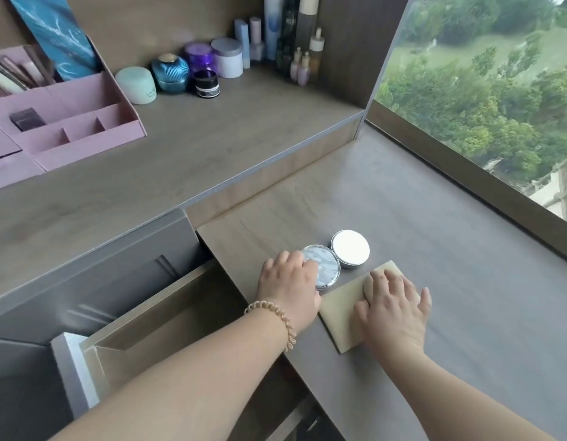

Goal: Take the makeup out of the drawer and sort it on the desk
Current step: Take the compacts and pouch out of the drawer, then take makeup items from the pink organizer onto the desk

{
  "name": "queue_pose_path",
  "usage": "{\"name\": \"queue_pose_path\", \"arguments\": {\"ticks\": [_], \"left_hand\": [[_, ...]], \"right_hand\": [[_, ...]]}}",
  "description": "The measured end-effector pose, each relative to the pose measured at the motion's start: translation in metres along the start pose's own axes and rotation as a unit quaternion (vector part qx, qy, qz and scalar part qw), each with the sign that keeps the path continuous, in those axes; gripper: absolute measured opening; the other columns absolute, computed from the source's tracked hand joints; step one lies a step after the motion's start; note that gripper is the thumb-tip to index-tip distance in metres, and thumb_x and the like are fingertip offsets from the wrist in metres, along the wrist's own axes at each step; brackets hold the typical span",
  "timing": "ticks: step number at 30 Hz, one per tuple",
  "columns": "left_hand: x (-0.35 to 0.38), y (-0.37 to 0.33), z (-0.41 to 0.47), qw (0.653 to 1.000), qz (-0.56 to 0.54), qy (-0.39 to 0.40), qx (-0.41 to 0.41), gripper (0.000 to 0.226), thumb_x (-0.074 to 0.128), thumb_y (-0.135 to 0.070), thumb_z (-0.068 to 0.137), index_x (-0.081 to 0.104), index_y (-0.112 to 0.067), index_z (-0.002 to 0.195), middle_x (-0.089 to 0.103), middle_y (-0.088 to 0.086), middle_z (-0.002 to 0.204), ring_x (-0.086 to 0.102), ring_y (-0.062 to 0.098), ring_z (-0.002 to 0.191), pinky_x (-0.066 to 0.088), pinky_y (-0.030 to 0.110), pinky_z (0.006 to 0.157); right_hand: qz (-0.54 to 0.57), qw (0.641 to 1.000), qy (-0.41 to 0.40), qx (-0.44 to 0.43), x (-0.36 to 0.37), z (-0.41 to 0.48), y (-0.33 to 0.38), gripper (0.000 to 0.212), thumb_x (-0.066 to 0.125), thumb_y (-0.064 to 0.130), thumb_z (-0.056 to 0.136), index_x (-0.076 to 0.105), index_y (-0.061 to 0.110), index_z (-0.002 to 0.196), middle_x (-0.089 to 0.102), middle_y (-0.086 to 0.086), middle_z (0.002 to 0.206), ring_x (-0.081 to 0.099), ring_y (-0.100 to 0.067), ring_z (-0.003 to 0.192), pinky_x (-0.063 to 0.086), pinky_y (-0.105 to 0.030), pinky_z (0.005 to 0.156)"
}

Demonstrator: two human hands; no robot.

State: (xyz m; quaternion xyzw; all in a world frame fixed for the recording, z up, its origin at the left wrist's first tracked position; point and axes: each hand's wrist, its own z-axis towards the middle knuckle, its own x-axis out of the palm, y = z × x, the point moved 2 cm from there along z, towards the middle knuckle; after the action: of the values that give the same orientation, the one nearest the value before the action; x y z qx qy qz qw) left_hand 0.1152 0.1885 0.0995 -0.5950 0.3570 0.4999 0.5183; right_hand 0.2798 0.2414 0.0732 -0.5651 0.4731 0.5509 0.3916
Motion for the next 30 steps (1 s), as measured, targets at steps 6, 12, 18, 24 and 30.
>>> {"name": "queue_pose_path", "arguments": {"ticks": [6,12,18,24,30], "left_hand": [[-0.026,0.023,0.007,0.997,0.030,-0.051,-0.042,0.027,0.059,-0.035,0.078,0.055,-0.024,0.102,0.055,-0.002,0.108,0.049,0.024,0.106,0.036,0.036,0.087],[-0.068,0.087,-0.010,0.984,0.080,-0.096,-0.124,0.052,0.058,-0.035,0.081,0.042,-0.024,0.129,0.043,0.001,0.138,0.038,0.024,0.126,0.029,0.040,0.102],[-0.124,0.169,-0.052,0.955,0.134,-0.136,-0.226,0.070,0.060,-0.032,0.078,0.031,-0.025,0.141,0.026,0.003,0.154,0.025,0.024,0.139,0.024,0.042,0.108],[-0.179,0.265,-0.094,0.925,0.179,-0.156,-0.295,0.075,0.060,-0.030,0.079,0.026,-0.024,0.145,0.018,0.000,0.157,0.017,0.021,0.142,0.018,0.041,0.111],[-0.203,0.330,-0.108,0.913,0.191,-0.141,-0.332,0.079,0.055,-0.025,0.080,0.014,-0.023,0.148,0.005,-0.002,0.160,0.006,0.019,0.146,0.014,0.040,0.112]], "right_hand": [[0.081,0.982,-0.119,-0.124,-0.027,0.031,0.052,0.042,0.053,0.031,0.072,0.056,0.022,0.113,0.058,-0.003,0.124,0.051,-0.029,0.116,0.012,-0.043,0.109],[0.105,0.952,-0.108,-0.265,-0.049,0.040,0.154,0.048,0.061,0.030,0.078,0.052,0.020,0.125,0.050,-0.006,0.136,0.044,-0.029,0.126,0.019,-0.050,0.113],[0.116,0.908,-0.094,-0.392,-0.057,0.020,0.267,0.059,0.063,0.027,0.078,0.046,0.019,0.134,0.038,-0.008,0.149,0.030,-0.027,0.139,0.018,-0.051,0.112],[0.118,0.858,-0.102,-0.489,-0.071,-0.008,0.382,0.064,0.055,0.027,0.082,0.035,0.018,0.142,0.027,-0.008,0.155,0.021,-0.025,0.143,0.016,-0.049,0.113],[-0.001,0.832,-0.051,-0.552,-0.061,-0.018,0.457,0.064,0.033,0.026,0.093,0.004,0.020,0.150,-0.006,-0.003,0.160,-0.013,-0.024,0.145,-0.004,-0.048,0.114]]}}
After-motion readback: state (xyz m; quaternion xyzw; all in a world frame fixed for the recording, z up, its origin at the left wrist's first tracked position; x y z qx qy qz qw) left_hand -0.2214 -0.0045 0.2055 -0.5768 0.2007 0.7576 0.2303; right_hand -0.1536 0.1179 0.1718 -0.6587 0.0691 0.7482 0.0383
